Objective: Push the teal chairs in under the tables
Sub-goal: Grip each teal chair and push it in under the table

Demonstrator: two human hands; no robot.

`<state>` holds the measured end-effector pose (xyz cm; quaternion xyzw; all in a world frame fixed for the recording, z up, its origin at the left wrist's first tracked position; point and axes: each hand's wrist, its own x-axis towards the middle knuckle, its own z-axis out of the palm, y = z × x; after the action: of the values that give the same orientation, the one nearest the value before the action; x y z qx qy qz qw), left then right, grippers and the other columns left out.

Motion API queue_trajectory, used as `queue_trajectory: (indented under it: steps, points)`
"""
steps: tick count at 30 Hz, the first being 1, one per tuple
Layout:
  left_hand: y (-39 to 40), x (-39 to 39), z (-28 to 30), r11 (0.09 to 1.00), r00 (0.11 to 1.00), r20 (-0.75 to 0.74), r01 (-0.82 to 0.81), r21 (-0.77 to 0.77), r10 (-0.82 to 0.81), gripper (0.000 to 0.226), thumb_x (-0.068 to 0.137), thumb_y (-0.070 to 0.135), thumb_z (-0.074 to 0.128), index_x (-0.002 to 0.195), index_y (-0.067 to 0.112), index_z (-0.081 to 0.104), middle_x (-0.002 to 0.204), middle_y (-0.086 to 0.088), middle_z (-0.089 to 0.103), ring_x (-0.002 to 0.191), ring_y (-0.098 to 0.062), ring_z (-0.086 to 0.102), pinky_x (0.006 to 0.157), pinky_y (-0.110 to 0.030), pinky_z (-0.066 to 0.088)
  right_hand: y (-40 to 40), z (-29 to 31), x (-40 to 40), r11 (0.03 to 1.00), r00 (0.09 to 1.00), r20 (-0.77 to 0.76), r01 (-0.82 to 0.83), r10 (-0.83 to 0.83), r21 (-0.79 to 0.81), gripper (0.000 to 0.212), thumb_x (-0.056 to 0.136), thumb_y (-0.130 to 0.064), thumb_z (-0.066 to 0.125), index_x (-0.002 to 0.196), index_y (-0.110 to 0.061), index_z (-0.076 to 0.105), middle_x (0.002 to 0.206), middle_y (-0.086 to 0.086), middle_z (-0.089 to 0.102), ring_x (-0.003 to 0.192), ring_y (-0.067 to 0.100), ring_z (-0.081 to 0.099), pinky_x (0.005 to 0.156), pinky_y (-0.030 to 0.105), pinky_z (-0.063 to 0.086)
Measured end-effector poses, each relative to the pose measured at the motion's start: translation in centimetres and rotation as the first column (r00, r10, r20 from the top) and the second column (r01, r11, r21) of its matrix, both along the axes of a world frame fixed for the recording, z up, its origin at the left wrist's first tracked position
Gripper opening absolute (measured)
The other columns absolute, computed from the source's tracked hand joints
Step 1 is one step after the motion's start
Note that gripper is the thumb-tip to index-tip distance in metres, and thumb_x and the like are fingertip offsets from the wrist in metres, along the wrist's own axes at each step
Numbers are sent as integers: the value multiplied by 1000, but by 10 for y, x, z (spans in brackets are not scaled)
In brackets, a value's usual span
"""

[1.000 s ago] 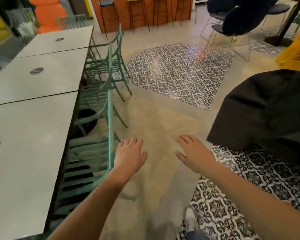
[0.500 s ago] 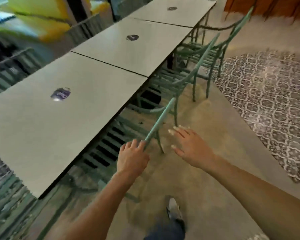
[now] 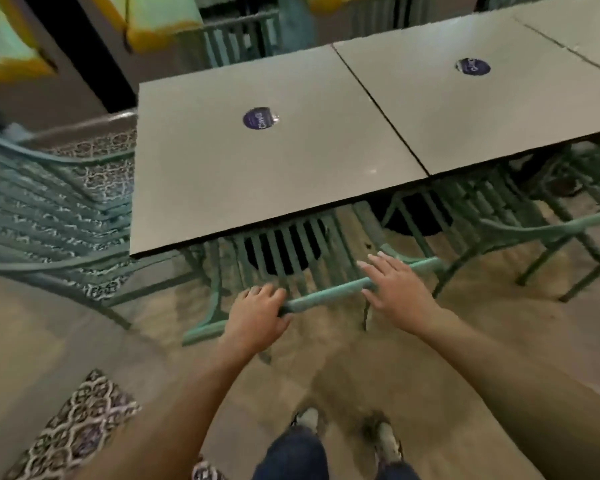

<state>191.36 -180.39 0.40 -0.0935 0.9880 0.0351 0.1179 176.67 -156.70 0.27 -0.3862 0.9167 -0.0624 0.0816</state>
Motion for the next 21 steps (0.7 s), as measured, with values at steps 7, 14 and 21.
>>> queue_trajectory:
  steps: [7, 14, 21]
  points:
    - [14, 13, -19, 963, 961, 77, -268, 27, 265, 40, 98, 52, 37, 130, 30, 48, 124, 5, 59, 114, -22, 55, 94, -41, 44, 39, -15, -39, 991, 1000, 11, -30, 29, 132, 46, 98, -40, 41, 143, -30, 37, 142, -4, 47, 136, 20, 37, 115, 56, 17]
    - [9, 16, -23, 972, 973, 2, -230, -47, 230, 41, 97, 53, 39, 128, 30, 50, 114, 6, 65, 102, -22, 60, 80, -36, 46, 39, -18, -55, 978, 996, 11, -84, 84, 191, 41, 99, -42, 39, 138, -32, 44, 125, -6, 58, 121, 23, 50, 108, 66, 23]
    - [9, 8, -22, 975, 974, 34, -223, -18, 224, 31, 96, 51, 40, 117, 32, 52, 99, 7, 62, 90, -20, 57, 75, -34, 45, 38, -19, -57, 984, 999, 38, -21, 14, 178, 38, 100, -41, 37, 137, -34, 43, 127, -5, 55, 127, 21, 43, 111, 65, 15]
